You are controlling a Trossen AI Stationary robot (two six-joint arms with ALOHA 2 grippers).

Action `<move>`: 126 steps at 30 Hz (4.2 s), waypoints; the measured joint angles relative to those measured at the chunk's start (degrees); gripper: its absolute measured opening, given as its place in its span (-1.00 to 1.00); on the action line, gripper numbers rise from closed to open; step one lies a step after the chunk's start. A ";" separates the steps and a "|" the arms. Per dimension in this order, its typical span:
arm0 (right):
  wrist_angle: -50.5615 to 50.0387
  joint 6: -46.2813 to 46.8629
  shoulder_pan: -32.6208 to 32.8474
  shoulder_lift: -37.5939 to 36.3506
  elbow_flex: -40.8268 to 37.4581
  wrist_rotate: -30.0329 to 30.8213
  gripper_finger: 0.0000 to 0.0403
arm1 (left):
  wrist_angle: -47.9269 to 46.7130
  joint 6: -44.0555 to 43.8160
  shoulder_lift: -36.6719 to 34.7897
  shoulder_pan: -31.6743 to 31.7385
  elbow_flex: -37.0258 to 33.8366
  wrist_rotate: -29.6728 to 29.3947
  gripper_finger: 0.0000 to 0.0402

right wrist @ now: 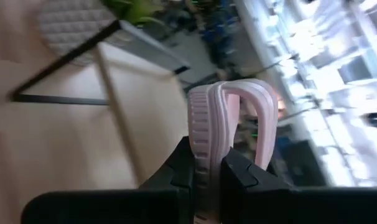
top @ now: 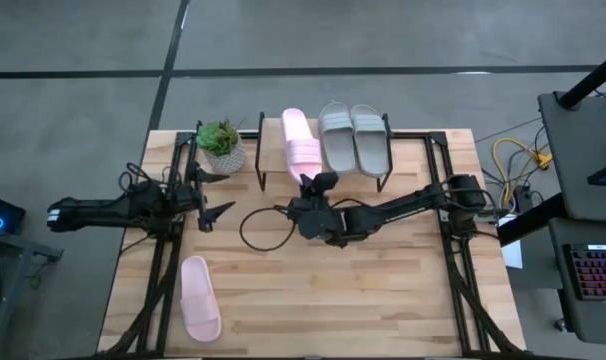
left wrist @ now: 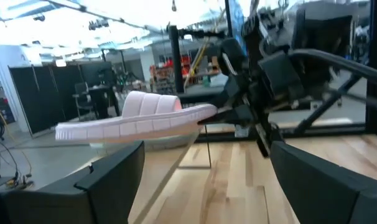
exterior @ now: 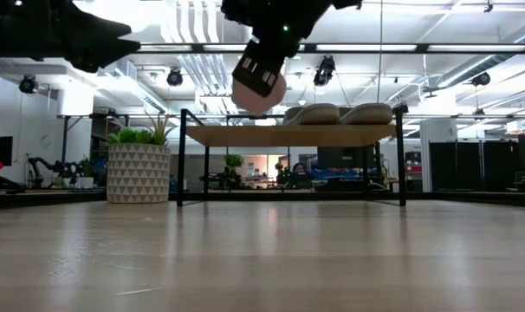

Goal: Pick and place slides into the shelf
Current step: Put the top pink slide on the shelf

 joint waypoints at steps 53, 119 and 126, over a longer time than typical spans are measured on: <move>-16.52 9.01 -5.64 0.21 3.05 -8.19 -0.32 | -4.97 0.00 -1.86 -0.01 -0.29 0.04 0.65; -41.05 3.45 -14.80 0.37 15.24 -25.52 0.06 | -4.95 0.00 -1.08 0.01 -0.39 0.04 0.65; -40.33 3.19 -15.07 0.37 15.01 -25.54 -0.06 | -4.99 0.00 -1.07 0.00 -0.39 0.04 0.65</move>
